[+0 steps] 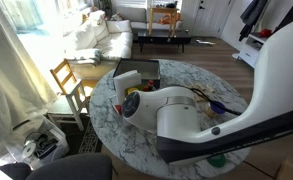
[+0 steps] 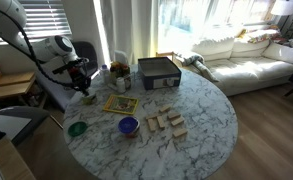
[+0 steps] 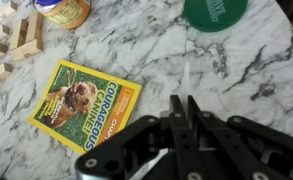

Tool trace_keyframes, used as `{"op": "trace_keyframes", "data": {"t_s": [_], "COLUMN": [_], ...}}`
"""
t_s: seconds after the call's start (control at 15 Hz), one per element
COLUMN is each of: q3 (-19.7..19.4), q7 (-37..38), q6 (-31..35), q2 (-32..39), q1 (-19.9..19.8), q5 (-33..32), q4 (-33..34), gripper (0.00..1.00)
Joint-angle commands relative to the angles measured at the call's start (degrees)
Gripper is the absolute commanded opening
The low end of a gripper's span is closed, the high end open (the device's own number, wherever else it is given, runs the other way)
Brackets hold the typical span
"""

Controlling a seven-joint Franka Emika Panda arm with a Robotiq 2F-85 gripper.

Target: Scoop up the contents in the can and put the scoop on the table

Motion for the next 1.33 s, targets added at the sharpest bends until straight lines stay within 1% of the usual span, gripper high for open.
{"op": "trace_keyframes", "data": {"t_s": [0.0, 0.2, 0.93, 1.27], "q3": [0.5, 0.2, -0.1, -0.6], "q7": [1.3, 4.0, 8.1, 12.9], "q6": [-1.8, -0.8, -1.1, -1.0], "q2": [1.7, 2.0, 2.7, 2.8], "q1": [0.0, 0.2, 0.8, 1.5], "q5": [1.2, 0.8, 0.5, -0.4], "q4": [2.2, 2.4, 2.9, 2.9], "gripper": [0.02, 0.02, 0.02, 0.02]}}
